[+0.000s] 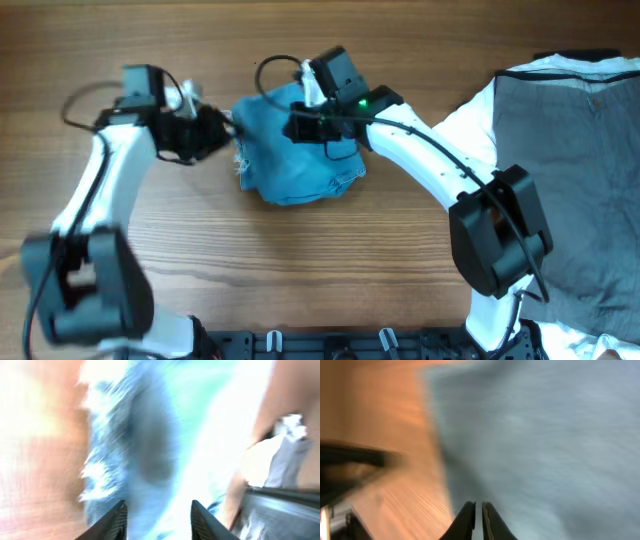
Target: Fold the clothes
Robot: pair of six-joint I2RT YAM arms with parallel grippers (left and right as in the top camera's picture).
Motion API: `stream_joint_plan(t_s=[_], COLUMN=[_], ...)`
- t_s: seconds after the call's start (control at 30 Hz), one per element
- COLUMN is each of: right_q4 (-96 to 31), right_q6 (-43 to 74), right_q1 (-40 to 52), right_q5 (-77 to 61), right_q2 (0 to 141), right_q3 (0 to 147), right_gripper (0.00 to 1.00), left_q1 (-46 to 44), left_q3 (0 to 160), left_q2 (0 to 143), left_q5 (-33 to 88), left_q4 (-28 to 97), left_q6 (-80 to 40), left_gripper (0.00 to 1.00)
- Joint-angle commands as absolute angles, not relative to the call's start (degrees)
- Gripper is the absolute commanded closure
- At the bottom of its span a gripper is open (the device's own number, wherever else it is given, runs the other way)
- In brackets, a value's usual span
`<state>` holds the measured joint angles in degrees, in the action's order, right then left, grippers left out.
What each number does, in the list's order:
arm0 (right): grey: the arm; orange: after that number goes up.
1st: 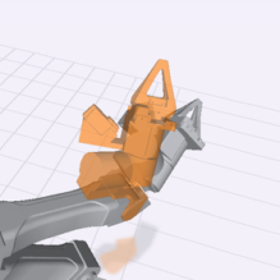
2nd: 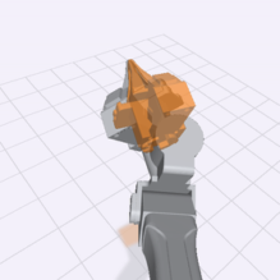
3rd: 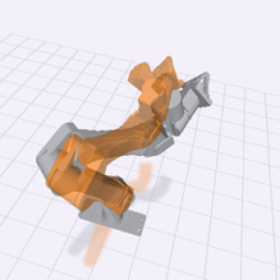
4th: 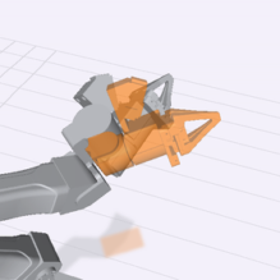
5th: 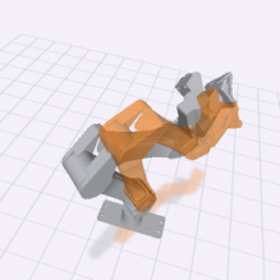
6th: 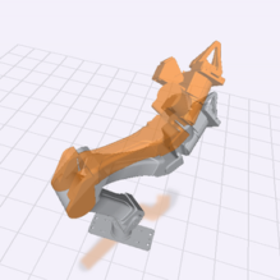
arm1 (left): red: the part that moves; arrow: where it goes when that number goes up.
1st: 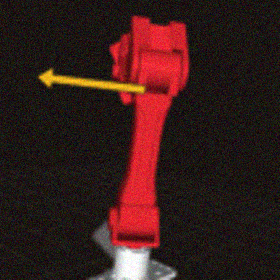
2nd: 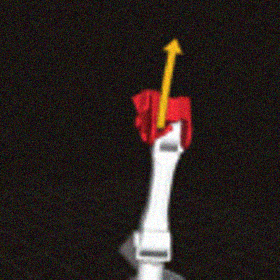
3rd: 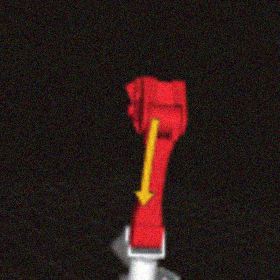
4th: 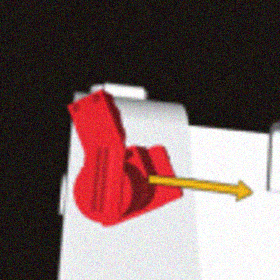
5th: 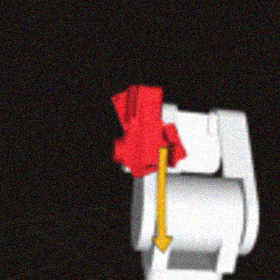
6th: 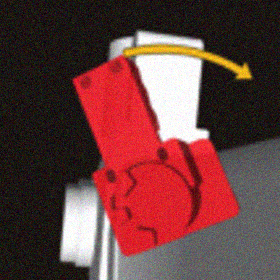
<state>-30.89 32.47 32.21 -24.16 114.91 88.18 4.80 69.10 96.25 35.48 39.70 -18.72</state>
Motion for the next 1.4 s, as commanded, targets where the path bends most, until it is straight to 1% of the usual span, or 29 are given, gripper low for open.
stream_joint_plan(t_s=[0.0,0.03,0.13,0.2,0.27,0.3,0.33,0.4,0.47,0.5,0.53,0.57,0.6,0.67,0.7,0.73,0.77,0.8,0.83,0.9,0.97,1.0,1.07,1.13,1.2,1.23,1.27,1.33,1.37], right_q4=[-36.1,-37.4,-37.6,-37.6,-37.2,-37.3,-37.4,-37.1,-36.6,-35.8,-35.5,-35.4,-35.4,-35.6,-35.6,-35.6,-35.5,-35.2,-35.1,-36.1,-37.9,-38.3,-38.4,-38.3,-38.2,-38.3,-38.2,-38.5,-38.5], right_q6=[50.6,53.1,52.9,52.4,50.7,49.6,49.1,48.0,48.0,45.3,41.6,35.6,31.2,22.4,17.3,16.0,16.3,17.0,17.9,20.4,20.7,19.4,14.9,14.7,14.7,13.6,12.7,12.1,12.1], right_q1=[28.3,27.2,25.6,25.6,25.5,25.5,25.5,25.5,25.5,25.5,25.4,25.2,25.1,24.5,24.2,23.6,23.2,22.3,21.5,19.9,19.1,19.2,19.6,19.8,20.1,20.6,20.9,21.1,21.1], right_q5=[-16.5,-17.5,-25.1,-25.0,-24.9,-24.5,-24.5,-24.5,-24.9,-27.4,-29.9,-32.0,-33.0,-33.5,-33.2,-29.6,-27.6,-24.7,-24.4,-24.4,-25.8,-26.4,-28.4,-28.3,-28.4,-28.3,-28.3,-28.3,-28.4], right_q2=[120.2,122.1,127.0,127.5,127.5,127.5,127.5,127.5,127.5,127.3,126.5,124.6,122.9,119.1,116.6,113.9,113.0,111.8,111.6,111.6,111.6,111.6,111.6,111.6,111.6,111.6,111.7,112.2,112.7], right_q3=[87.1,86.7,86.6,86.6,86.6,86.6,86.6,86.6,86.6,86.8,87.3,87.8,88.1,88.2,88.2,88.2,88.2,88.2,88.2,88.2,88.2,88.2,88.2,88.2,88.2,88.0,87.7,87.2,86.5], right_gripper=[0.9,0.89,0.89,0.89,0.88,0.88,0.88,0.86,0.86,0.87,0.85,0.82,0.78,0.75,0.74,0.72,0.72,0.72,0.72,0.72,0.73,0.73,0.71,0.7,0.67,0.66,0.61,0.57,0.57], left_q1=[3.3,2.3,-0.3,-1.2,-1.5,-1.0,-0.3,2.2,4.6,5.3,7.1,7.9,8.2,7.3,6.1,4.2,2.7,0.8,-0.8,-3.7,-4.3,-4.0,-3.1,-2.3,-1.2,-0.4,0.8,2.5,3.3], left_q3=[70.8,70.7,70.7,70.7,70.7,70.7,70.7,70.7,71.5,71.9,72.5,72.5,72.5,72.4,72.4,72.4,72.4,72.0,70.8,65.7,59.5,57.3,55.2,55.2,55.4,56.4,59.0,63.9,65.9], left_q2=[90.8,91.7,97.6,102.6,111.5,118.3,122.0,125.9,123.5,122.0,116.3,112.0,107.1,99.7,96.7,94.5,94.2,94.6,95.4,97.9,102.1,104.3,109.1,113.3,113.1,111.9,109.6,105.8,103.6], left_q5=[32.2,31.1,30.4,28.9,28.6,27.0,23.9,22.0,26.4,29.8,37.2,39.6,40.1,39.8,37.1,30.5,26.3,22.8,22.4,20.6,14.7,13.8,12.3,12.1,13.1,15.2,16.1,16.0,16.0], left_q4=[34.7,33.2,29.0,28.1,25.0,21.0,19.1,17.4,18.0,18.5,20.5,22.9,26.6,35.1,39.9,44.9,47.7,50.3,50.6,46.0,38.5,35.5,31.2,28.8,29.6,31.1,35.7,42.8,44.6], left_q6=[-17.3,-17.1,-14.9,-13.8,-13.9,-15.0,-18.5,-21.5,-21.5,-21.5,-21.2,-20.1,-18.3,-13.6,-12.1,-12.2,-12.2,-12.4,-12.5,-17.7,-26.9,-28.6,-30.7,-30.2,-29.6,-27.0,-25.7,-23.4,-22.0], left_gripper=[0.67,0.74,0.84,0.86,0.89,0.89,0.88,0.87,0.82,0.79,0.73,0.71,0.7,0.67,0.66,0.65,0.67,0.74,0.81,0.9,0.92,0.92,0.92,0.92,0.92,0.91,0.88,0.82,0.68])
